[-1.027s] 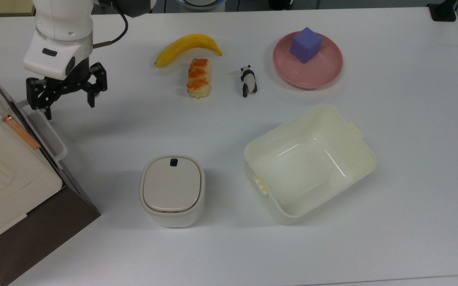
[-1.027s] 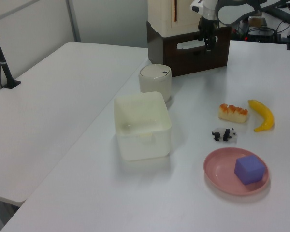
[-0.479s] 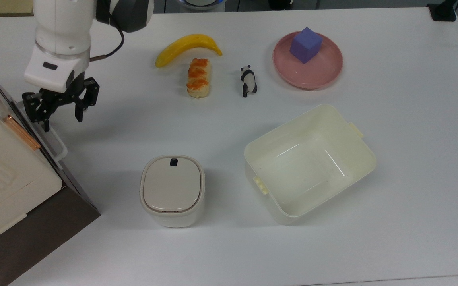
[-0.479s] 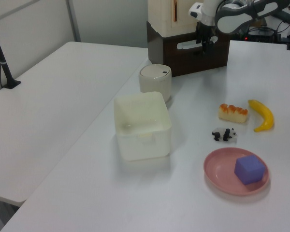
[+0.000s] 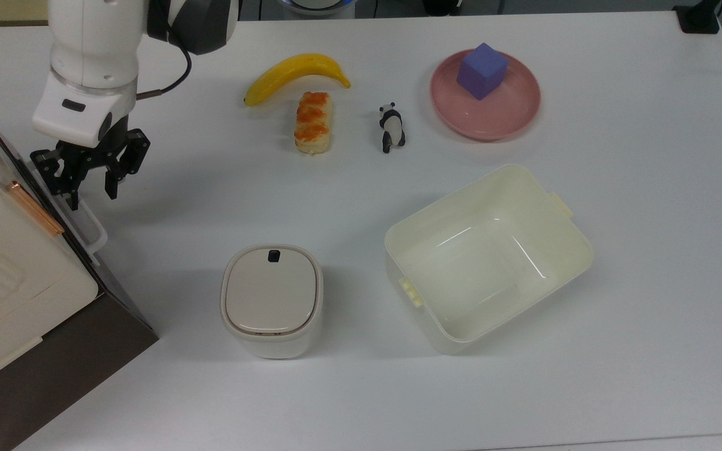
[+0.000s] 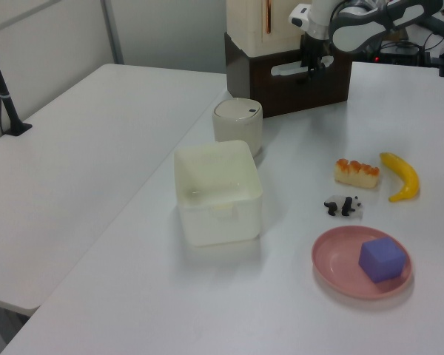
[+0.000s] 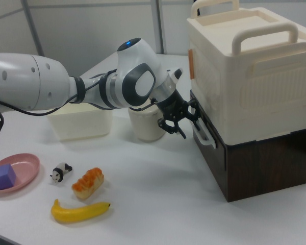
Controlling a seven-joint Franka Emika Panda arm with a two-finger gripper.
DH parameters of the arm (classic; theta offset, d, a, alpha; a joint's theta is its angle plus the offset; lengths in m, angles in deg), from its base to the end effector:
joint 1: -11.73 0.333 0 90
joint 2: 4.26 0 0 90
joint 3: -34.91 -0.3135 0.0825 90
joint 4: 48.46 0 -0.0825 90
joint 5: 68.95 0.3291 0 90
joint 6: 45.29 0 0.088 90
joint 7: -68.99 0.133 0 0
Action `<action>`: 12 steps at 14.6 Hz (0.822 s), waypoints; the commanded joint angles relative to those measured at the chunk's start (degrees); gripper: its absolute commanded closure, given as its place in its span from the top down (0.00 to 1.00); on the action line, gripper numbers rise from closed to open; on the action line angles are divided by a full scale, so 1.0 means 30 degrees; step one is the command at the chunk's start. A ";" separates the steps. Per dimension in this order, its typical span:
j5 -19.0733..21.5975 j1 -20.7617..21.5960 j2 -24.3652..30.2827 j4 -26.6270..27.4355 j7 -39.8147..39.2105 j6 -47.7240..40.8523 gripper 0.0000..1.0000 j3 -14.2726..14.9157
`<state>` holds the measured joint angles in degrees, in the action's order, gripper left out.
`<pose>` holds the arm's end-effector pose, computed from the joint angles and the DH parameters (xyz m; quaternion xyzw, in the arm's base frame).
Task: Slide the drawer open
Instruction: 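Lower the gripper to the drawer handle and close on it, then pull the gripped handle outward to slide the wooden drawer open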
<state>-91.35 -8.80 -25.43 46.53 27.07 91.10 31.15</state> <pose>0.6190 -0.2031 0.4322 0.9204 0.3187 0.0800 0.2120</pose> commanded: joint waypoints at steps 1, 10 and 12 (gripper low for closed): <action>-0.0268 0.0048 -0.0033 -0.0021 -0.0149 0.0211 0.23 0.0139; -0.0386 0.0282 0.0462 0.0183 0.1931 -0.0111 0.00 0.0080; -0.0357 0.0311 0.0785 0.0651 0.1990 -0.0112 0.00 -0.0007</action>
<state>-91.54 -8.96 -25.44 45.75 27.87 91.14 31.14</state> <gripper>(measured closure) 0.868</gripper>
